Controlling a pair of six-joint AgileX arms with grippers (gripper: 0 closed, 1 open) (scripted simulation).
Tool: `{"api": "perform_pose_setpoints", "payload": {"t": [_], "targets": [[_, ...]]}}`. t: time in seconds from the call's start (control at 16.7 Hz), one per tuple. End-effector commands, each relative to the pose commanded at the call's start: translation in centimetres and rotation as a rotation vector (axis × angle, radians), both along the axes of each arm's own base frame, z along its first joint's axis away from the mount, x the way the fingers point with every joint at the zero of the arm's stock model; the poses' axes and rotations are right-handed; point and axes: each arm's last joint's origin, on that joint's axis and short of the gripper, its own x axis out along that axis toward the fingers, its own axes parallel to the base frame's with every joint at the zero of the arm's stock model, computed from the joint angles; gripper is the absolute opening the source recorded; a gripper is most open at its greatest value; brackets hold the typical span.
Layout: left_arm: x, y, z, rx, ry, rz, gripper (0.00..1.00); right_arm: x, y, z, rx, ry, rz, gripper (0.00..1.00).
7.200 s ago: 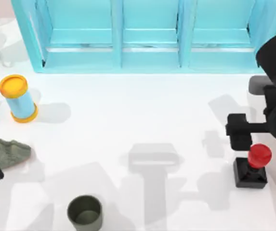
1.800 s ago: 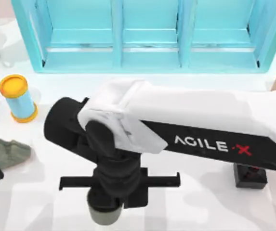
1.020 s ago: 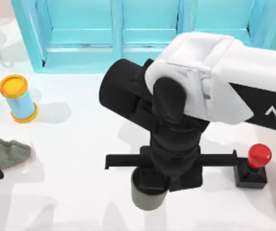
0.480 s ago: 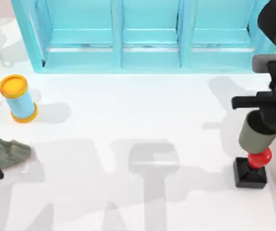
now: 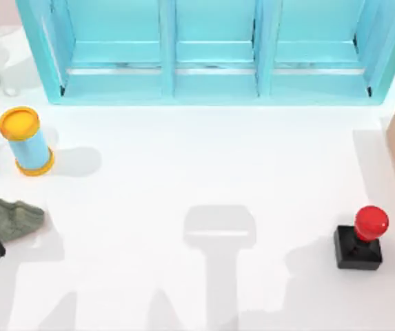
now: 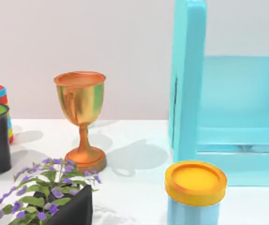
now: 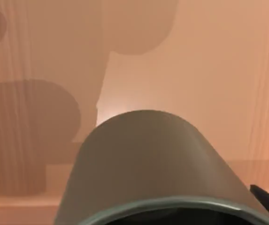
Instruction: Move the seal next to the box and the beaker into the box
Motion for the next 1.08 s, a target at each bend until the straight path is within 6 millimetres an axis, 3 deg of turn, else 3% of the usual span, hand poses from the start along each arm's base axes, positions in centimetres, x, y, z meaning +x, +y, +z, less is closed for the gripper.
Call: {"api": "perform_pose_setpoints", "payload": {"t": [0.24, 0.48, 0.66, 1.08], "targets": [[0.0, 0.0, 0.0, 0.000, 0.000, 0.000, 1.00, -2.9, -2.6, -0.4, -0.010, -0.008, -0.001, 0.00], [0.0, 0.0, 0.0, 0.000, 0.000, 0.000, 1.00, -3.1, -2.7, -0.5, -0.010, -0.009, -0.001, 0.00], [0.0, 0.0, 0.0, 0.000, 0.000, 0.000, 1.00, -2.7, -2.7, -0.3, -0.010, -0.027, 0.006, 0.00], [0.0, 0.0, 0.0, 0.000, 0.000, 0.000, 1.00, 0.4, -3.7, 1.4, -0.076, -0.333, 0.051, 0.00]]}}
